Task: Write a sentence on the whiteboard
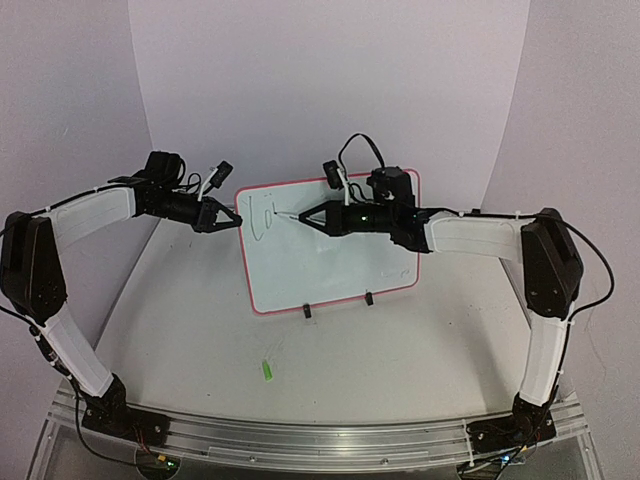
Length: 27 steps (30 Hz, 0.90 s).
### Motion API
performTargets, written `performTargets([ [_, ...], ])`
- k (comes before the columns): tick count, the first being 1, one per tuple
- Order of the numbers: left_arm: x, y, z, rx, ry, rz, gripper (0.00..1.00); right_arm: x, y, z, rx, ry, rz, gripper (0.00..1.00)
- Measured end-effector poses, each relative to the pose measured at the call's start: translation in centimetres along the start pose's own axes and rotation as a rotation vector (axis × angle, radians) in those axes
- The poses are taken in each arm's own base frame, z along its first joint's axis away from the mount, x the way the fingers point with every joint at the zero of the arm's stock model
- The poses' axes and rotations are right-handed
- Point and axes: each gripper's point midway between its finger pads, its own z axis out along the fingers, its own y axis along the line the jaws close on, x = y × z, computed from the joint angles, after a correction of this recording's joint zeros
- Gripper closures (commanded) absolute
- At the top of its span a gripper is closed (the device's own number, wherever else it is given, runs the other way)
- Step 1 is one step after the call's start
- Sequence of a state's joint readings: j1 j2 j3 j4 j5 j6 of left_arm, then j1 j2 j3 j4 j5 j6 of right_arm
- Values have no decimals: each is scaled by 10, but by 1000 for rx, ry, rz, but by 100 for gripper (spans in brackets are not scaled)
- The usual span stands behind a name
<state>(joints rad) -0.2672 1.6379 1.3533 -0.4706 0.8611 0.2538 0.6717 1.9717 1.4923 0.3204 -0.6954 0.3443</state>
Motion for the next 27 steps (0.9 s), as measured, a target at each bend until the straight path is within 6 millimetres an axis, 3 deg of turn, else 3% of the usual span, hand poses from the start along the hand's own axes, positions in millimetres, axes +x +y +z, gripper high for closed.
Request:
performTargets([
  [10, 0, 0, 0, -1, 0, 0, 100, 33, -9, -1, 6, 62, 38, 100],
  [20, 0, 0, 0, -1, 0, 0, 100, 32, -9, -2, 7, 60, 36, 100],
  [27, 0, 0, 0, -1, 0, 0, 100, 20, -7, -7, 26, 32, 23, 100],
])
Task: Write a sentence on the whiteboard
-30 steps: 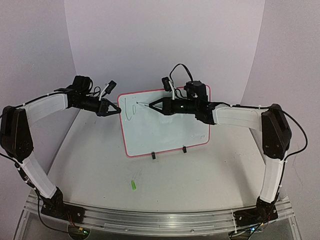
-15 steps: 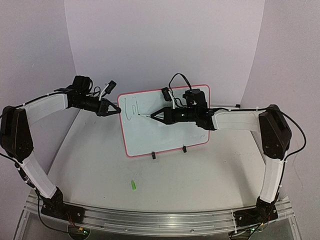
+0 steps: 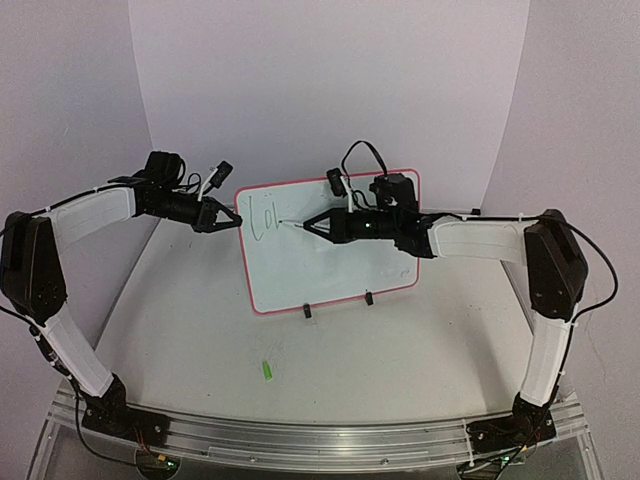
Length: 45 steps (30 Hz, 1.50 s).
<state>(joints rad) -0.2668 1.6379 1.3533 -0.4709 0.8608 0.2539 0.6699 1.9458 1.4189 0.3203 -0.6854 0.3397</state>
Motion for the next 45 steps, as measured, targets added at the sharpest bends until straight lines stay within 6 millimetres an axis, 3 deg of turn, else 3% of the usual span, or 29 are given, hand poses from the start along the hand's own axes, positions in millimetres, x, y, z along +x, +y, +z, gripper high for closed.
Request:
performTargets([
  [8, 0, 0, 0, 0, 0, 0, 100, -21, 0, -11, 26, -52, -21, 100],
  [17, 0, 0, 0, 1, 0, 0, 100, -23, 3, -12, 15, -59, -28, 100],
  [27, 0, 0, 0, 2, 0, 0, 100, -26, 17, -28, -30, -86, -55, 100],
  [37, 0, 0, 0, 2, 1, 0, 100, -23, 13, -28, -32, -81, -49, 100],
  [45, 0, 0, 0, 2, 1, 0, 100, -9, -7, -22, -17, -55, -16, 100],
])
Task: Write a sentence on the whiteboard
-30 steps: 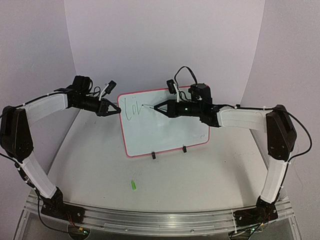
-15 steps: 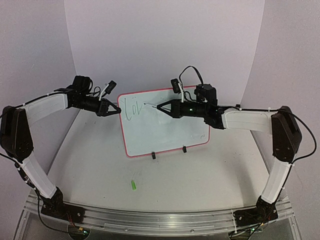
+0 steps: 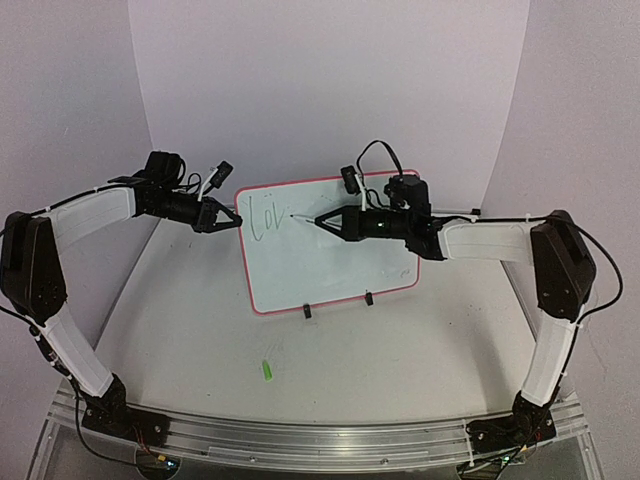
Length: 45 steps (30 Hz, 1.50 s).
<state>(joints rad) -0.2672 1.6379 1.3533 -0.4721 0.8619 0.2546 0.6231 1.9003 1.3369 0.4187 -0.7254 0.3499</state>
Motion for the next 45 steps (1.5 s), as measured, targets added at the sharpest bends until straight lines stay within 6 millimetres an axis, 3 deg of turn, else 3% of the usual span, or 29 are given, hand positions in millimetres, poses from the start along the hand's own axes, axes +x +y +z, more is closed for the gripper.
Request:
performTargets([
  [27, 0, 0, 0, -1, 0, 0, 100, -16, -11, -11, -30, -60, 21, 100],
  [45, 0, 1, 0, -4, 1, -3, 100, -16, -12, -1, -81, -49, 26, 100],
])
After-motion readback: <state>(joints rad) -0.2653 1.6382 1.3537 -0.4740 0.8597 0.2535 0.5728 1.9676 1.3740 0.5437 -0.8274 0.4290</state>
